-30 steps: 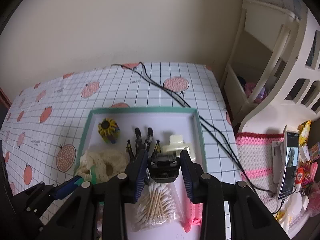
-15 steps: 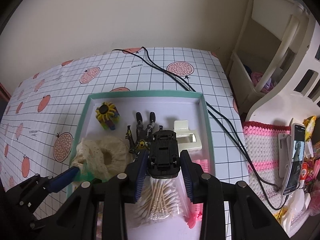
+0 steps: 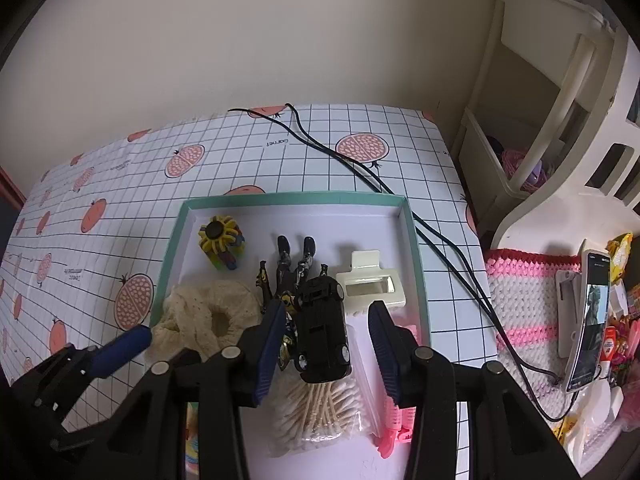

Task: Organize objects
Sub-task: 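Open right tool releasing toy car while left tool releases green figure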

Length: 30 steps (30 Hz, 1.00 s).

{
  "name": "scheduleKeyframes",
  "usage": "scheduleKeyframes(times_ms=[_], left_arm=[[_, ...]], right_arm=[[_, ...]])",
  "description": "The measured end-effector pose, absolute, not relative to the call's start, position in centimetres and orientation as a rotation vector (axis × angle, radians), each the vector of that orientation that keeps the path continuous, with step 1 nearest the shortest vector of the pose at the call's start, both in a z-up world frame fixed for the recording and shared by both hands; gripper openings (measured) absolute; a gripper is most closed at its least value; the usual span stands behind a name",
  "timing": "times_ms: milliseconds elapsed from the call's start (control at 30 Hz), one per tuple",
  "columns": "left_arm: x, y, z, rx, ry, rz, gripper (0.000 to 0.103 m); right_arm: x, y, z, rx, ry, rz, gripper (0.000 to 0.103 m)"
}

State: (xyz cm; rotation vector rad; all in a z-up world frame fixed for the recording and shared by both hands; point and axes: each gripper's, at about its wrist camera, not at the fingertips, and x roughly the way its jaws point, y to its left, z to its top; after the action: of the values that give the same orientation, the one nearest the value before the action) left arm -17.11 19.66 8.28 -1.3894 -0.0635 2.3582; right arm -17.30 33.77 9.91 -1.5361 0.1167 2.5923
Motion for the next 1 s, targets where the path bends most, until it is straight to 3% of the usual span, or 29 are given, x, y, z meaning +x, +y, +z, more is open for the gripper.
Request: scheduleKeyframes(times_ms=[133, 200, 400, 667, 800, 1000], left_arm=[[-17.2, 19.2, 8.6, -1.375, -0.056, 2.399, 0.057], [-17.3, 18.9, 8.6, -1.380, -0.059, 2.418, 0.058], [-17.7, 18.1, 8.6, -1.394, -0.062, 2.475, 0.063], [-18.2, 16.5, 8.4, -1.424, -0.090, 2.547, 0.064], [-18.4, 15.8, 8.3, -1.438, -0.106, 2.585, 0.074], [-18.7, 14.4, 8.0, -1.468, -0.130, 2.640, 0.078]], right_arm=[[-17.3, 33.7, 9.8, -1.540, 0.111, 2.594, 0.047], [-17.3, 33.7, 9.9, -1.534, 0.119, 2.596, 0.058], [-17.3, 33.8, 10.2, -1.517, 0.140, 2.611, 0.071], [-17.3, 33.6, 10.2, -1.517, 0.130, 2.617, 0.076], [-17.4, 33.5, 10.2, -1.515, 0.121, 2.620, 0.078], [-17.5, 33.2, 10.1, -1.514, 0.106, 2.630, 0.087]])
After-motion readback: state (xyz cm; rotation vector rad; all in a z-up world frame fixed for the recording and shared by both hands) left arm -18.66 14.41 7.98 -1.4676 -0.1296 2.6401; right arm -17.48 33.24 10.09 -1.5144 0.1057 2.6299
